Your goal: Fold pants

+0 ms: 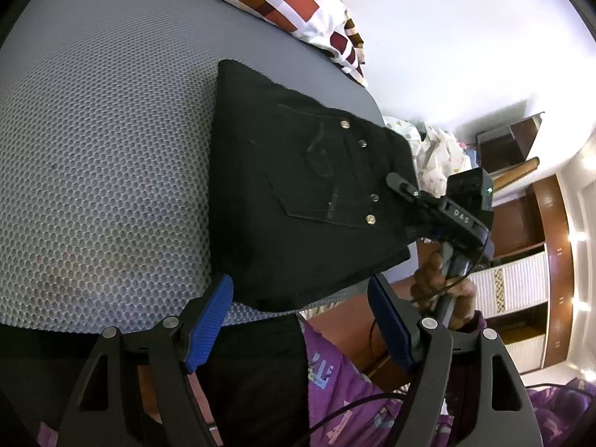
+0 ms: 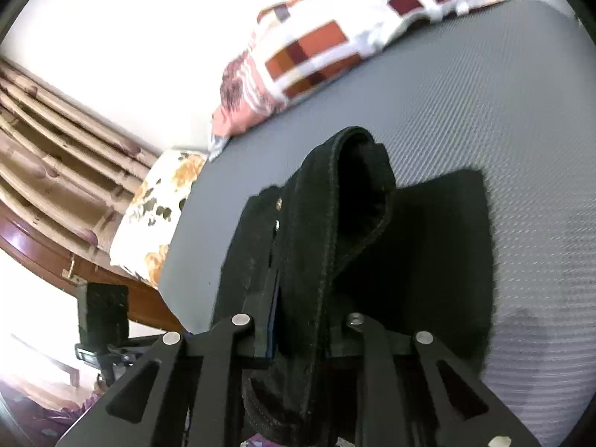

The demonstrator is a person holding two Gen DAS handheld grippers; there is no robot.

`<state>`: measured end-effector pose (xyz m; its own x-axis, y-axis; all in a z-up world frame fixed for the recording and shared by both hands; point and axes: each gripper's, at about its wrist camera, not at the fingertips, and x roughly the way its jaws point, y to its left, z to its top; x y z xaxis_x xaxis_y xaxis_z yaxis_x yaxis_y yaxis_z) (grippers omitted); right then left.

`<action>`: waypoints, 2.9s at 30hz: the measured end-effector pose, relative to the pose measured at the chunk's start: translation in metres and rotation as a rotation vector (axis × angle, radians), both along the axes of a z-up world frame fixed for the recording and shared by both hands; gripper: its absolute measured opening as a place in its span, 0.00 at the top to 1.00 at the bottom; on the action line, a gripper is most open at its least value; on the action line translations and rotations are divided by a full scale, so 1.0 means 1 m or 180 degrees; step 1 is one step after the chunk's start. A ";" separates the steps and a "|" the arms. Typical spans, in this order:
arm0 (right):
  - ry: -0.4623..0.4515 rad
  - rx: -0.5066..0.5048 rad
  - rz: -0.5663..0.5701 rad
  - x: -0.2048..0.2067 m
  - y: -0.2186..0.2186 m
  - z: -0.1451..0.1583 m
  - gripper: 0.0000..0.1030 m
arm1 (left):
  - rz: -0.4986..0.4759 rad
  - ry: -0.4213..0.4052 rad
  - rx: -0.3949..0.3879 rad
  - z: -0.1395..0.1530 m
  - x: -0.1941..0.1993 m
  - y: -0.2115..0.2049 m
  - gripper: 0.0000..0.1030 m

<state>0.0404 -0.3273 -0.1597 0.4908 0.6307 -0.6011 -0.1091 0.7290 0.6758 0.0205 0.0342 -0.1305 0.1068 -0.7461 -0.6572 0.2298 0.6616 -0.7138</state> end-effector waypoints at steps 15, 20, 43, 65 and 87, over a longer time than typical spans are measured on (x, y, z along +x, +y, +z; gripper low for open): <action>0.0088 0.0543 -0.0721 -0.042 -0.075 -0.032 0.76 | -0.0176 -0.0088 0.0105 0.001 -0.002 -0.026 0.26; 0.0161 0.0642 -0.0800 -0.078 -0.087 -0.020 0.74 | -0.0200 -0.0046 0.0056 -0.003 0.001 -0.030 0.24; 0.0515 0.0608 -0.0769 -0.112 -0.054 -0.041 0.91 | -0.0059 0.0046 0.0122 -0.009 -0.002 -0.010 0.21; 0.0602 0.1049 -0.0780 -0.102 -0.056 -0.049 0.43 | -0.0095 0.0088 0.0123 -0.009 -0.004 -0.026 0.21; -0.0091 0.0753 -0.0553 -0.062 -0.045 0.013 0.76 | 0.0035 0.0064 0.0170 -0.010 0.004 -0.020 0.20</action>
